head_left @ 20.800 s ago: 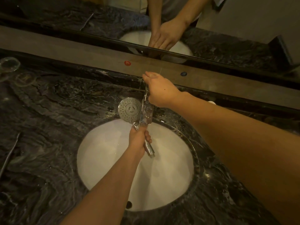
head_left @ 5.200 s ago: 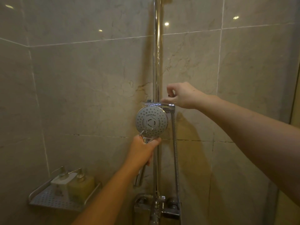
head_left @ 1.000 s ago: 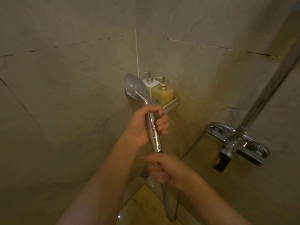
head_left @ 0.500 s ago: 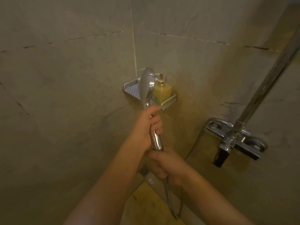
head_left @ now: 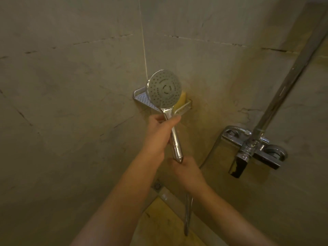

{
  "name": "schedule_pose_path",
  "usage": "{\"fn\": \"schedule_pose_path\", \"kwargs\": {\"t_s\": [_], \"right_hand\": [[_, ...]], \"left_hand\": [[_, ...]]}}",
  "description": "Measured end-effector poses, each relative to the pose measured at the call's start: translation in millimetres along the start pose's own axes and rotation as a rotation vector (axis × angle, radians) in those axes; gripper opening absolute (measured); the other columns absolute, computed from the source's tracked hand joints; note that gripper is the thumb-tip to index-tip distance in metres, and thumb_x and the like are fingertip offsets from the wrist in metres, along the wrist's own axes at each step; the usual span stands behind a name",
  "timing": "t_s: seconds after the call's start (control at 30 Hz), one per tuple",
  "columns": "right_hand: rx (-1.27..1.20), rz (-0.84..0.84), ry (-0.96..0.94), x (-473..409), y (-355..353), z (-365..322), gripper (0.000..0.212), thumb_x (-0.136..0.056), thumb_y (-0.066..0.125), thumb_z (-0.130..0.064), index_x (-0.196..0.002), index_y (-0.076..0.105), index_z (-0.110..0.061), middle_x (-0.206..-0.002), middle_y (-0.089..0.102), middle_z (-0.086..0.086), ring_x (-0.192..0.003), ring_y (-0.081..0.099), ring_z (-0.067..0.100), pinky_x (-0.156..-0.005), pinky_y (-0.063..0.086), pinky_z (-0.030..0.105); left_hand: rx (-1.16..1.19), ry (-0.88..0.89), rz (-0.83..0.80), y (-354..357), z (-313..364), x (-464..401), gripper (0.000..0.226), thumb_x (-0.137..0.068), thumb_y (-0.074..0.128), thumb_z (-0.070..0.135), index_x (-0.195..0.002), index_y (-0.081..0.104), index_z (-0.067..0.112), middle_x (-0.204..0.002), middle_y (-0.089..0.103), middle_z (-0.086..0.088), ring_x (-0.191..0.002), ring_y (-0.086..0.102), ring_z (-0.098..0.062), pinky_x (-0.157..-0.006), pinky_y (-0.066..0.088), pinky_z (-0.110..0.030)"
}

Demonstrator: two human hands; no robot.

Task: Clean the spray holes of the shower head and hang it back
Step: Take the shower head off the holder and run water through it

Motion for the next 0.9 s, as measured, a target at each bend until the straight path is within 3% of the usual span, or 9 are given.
{"fn": "schedule_pose_path", "kwargs": {"t_s": [0.07, 0.17, 0.33, 0.4, 0.5, 0.63, 0.7, 0.77, 0.9], "right_hand": [[0.144, 0.082, -0.059, -1.1, -0.3, 1.3, 0.045, -0.091, 0.061, -0.025, -0.055, 0.035, -0.018, -0.050, 0.035, -0.006, -0.039, 0.030, 0.006, -0.043, 0.029, 0.029], [0.231, 0.142, -0.147, 1.3, -3.2, 1.6, 0.043, -0.090, 0.060, -0.024, -0.053, 0.041, -0.015, -0.048, 0.038, -0.008, -0.038, 0.034, 0.004, -0.045, 0.029, 0.029], [0.054, -0.052, -0.083, 7.5, 8.1, 9.7, 0.031, -0.075, 0.059, -0.032, -0.064, 0.050, -0.005, -0.060, 0.046, 0.000, -0.059, 0.040, 0.012, -0.053, 0.034, 0.042], [-0.139, -0.207, -0.016, 13.2, 5.0, 5.2, 0.026, -0.075, 0.064, -0.021, -0.059, 0.045, -0.012, -0.057, 0.037, 0.005, -0.053, 0.033, 0.014, -0.049, 0.025, 0.036], [-0.230, -0.484, 0.159, 19.8, -7.9, -5.4, 0.044, -0.086, 0.062, -0.014, -0.055, 0.034, -0.024, -0.049, 0.024, -0.003, -0.037, 0.018, 0.007, -0.036, 0.013, 0.018], [-0.405, -0.801, 0.323, 26.4, -17.2, -9.2, 0.043, -0.087, 0.060, -0.026, -0.052, 0.034, -0.024, -0.043, 0.023, -0.011, -0.032, 0.016, 0.000, -0.030, 0.011, 0.014], [-0.459, -0.835, 0.332, 32.1, -17.7, -9.0, 0.042, -0.088, 0.060, -0.025, -0.055, 0.034, -0.024, -0.043, 0.023, -0.011, -0.032, 0.017, 0.000, -0.029, 0.012, 0.014], [-0.375, -0.660, 0.270, 34.1, -14.8, -5.2, 0.043, -0.089, 0.062, -0.022, -0.056, 0.034, -0.024, -0.046, 0.024, -0.007, -0.033, 0.019, 0.004, -0.032, 0.013, 0.016], [0.037, -0.090, -0.020, 24.0, -7.4, 7.3, 0.039, -0.084, 0.064, -0.026, -0.051, 0.046, -0.016, -0.044, 0.039, -0.006, -0.040, 0.036, 0.009, -0.044, 0.028, 0.026]], "left_hand": [[0.069, 0.031, 0.052, 8.6, -0.3, 5.3, 0.032, -0.086, 0.075, 0.021, -0.111, 0.056, 0.017, -0.098, 0.066, -0.006, -0.084, 0.067, -0.021, -0.069, 0.054, -0.034], [0.171, 0.088, 0.168, 12.8, -6.4, 10.2, 0.018, -0.086, 0.071, 0.014, -0.090, 0.055, 0.021, -0.075, 0.055, 0.000, -0.067, 0.055, -0.017, -0.060, 0.049, -0.032], [0.297, -0.046, 0.202, 5.3, -11.0, 11.4, 0.028, -0.089, 0.068, 0.029, -0.076, 0.045, 0.021, -0.053, 0.035, 0.005, -0.040, 0.032, -0.011, -0.042, 0.030, -0.025], [0.372, -0.126, 0.089, -2.0, -7.5, 8.7, 0.040, -0.092, 0.064, 0.035, -0.064, 0.038, 0.024, -0.048, 0.026, 0.007, -0.036, 0.021, -0.010, -0.038, 0.021, -0.022], [0.512, -0.161, -0.201, -13.3, -4.9, 3.3, 0.047, -0.092, 0.060, 0.039, -0.058, 0.031, 0.023, -0.038, 0.022, 0.007, -0.028, 0.020, -0.008, -0.032, 0.018, -0.017], [0.756, -0.158, -0.698, -21.7, -11.2, -3.6, 0.046, -0.097, 0.049, 0.041, -0.059, 0.038, 0.017, -0.038, 0.025, 0.006, -0.027, 0.024, -0.011, -0.033, 0.023, -0.017], [0.816, -0.148, -0.794, -22.7, -12.1, -2.9, 0.041, -0.099, 0.045, 0.038, -0.067, 0.042, 0.014, -0.041, 0.027, 0.004, -0.031, 0.025, -0.013, -0.036, 0.025, -0.020], [0.742, -0.162, -0.633, -18.2, -12.1, 1.1, 0.035, -0.096, 0.052, 0.036, -0.072, 0.046, 0.012, -0.044, 0.031, 0.002, -0.034, 0.030, -0.012, -0.037, 0.029, -0.021], [0.399, -0.146, -0.054, -11.1, -12.9, 5.9, 0.030, -0.085, 0.076, 0.034, -0.096, 0.061, 0.011, -0.064, 0.056, -0.004, -0.054, 0.056, -0.016, -0.055, 0.052, -0.030]]}}
Point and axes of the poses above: each hand's wrist, its own x-axis away from the middle knuckle, its own y-axis out of the palm, z = x × y, the point moved 1 cm from there along -x, towards the middle knuckle
